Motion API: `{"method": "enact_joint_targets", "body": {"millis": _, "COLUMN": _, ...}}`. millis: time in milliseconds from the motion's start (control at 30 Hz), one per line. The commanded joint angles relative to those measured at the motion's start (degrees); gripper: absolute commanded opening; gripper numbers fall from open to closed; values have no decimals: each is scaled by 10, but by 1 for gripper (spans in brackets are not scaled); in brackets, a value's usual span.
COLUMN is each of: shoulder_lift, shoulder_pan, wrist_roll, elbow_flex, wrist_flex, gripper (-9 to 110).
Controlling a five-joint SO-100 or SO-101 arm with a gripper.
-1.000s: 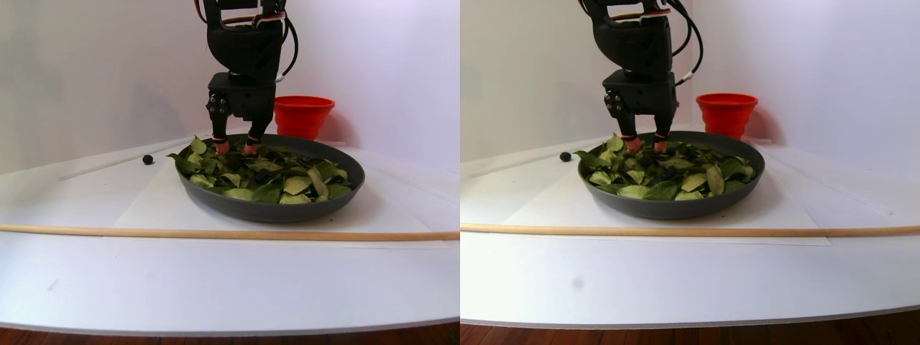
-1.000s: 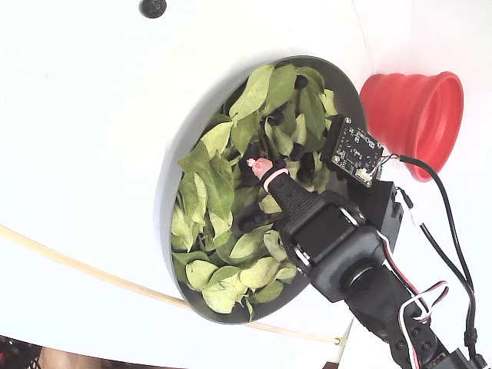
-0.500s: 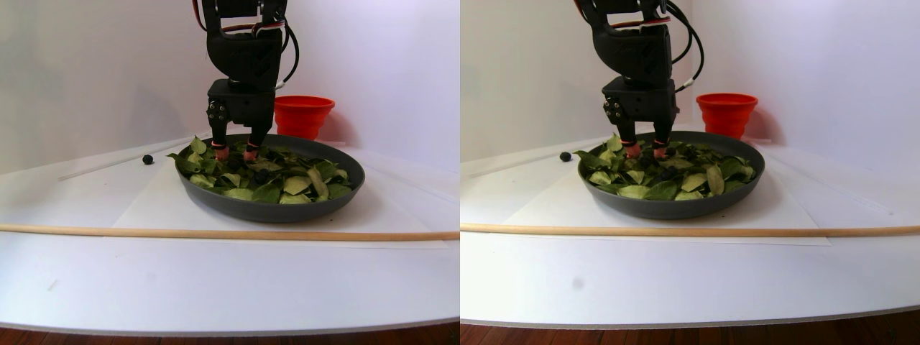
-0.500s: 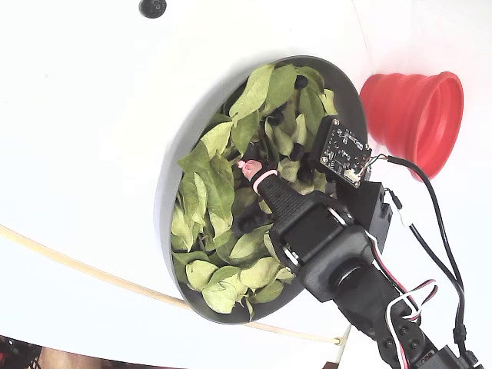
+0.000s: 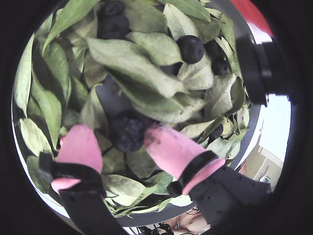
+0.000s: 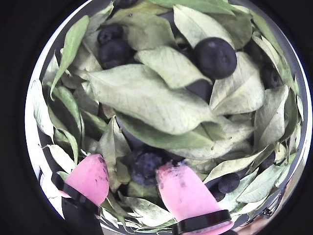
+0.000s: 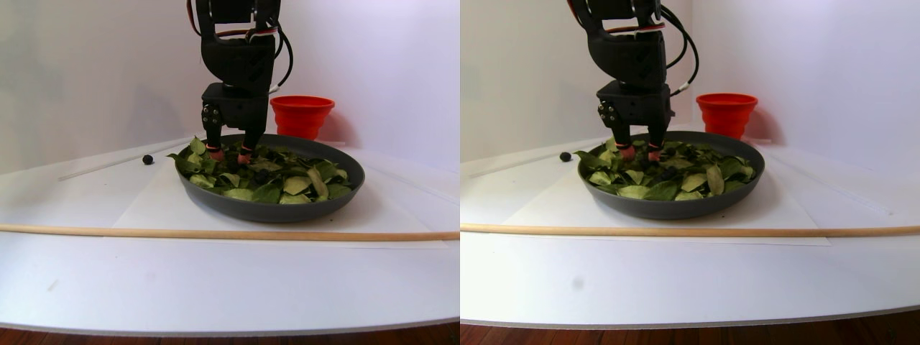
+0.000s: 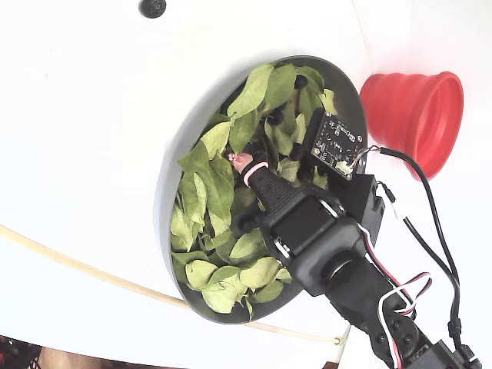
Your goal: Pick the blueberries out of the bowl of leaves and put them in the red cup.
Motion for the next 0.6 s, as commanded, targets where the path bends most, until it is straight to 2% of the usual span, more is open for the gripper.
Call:
{"method": "enact_joint_targets", "body": {"millis": 0, "shoulder_lift": 11, "shoulder_pan": 8, "wrist_roll": 0, "elbow_flex": -28, "wrist_flex": -13, "gripper": 19}}
{"method": "enact_joint_targets", "body": {"millis": 567, "shoulder_lift": -12, "shoulder_pan": 20, "wrist_roll": -16, "elbow_flex": -33, "wrist_flex": -25, "gripper": 19}}
